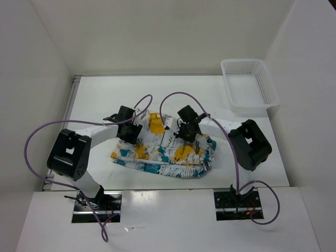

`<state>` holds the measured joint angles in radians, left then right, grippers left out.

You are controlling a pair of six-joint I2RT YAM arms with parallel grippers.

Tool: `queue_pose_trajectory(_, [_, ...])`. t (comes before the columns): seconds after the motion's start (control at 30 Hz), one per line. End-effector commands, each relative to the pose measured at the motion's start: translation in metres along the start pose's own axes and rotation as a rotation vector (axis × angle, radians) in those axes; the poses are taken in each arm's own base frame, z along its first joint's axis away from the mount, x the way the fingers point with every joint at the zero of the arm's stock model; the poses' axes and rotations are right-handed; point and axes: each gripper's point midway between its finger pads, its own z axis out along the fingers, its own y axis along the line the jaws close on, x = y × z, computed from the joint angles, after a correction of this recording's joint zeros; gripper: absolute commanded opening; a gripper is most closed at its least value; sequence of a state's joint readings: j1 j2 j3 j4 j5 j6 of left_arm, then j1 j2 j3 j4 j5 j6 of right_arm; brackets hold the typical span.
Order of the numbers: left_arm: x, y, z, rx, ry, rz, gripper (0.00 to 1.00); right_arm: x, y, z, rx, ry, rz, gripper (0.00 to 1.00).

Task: Fold and stack the shorts
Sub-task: Fold the shorts

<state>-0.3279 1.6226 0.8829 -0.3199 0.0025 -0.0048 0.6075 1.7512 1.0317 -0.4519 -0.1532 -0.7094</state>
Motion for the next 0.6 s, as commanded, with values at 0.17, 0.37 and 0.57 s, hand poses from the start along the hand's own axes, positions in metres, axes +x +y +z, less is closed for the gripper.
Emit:
queue_pose_trajectory(0.17, [-0.05, 0.056, 0.04, -0.205, -0.09, -0.048, 0.59, -0.039, -0.135, 0.033, 0.326, -0.013, 0.119, 0.01])
queue_pose_trajectory(0.37, [-0.105, 0.103, 0.038, -0.346, -0.194, -0.105, 0.6, -0.12, -0.212, 0.02, 0.485, -0.187, 0.235, 0.0])
queue_pose_trajectory(0.57, [-0.151, 0.102, -0.008, -0.329, -0.292, -0.108, 0.71, -0.168, -0.226, -0.045, 0.531, -0.366, 0.3, 0.24])
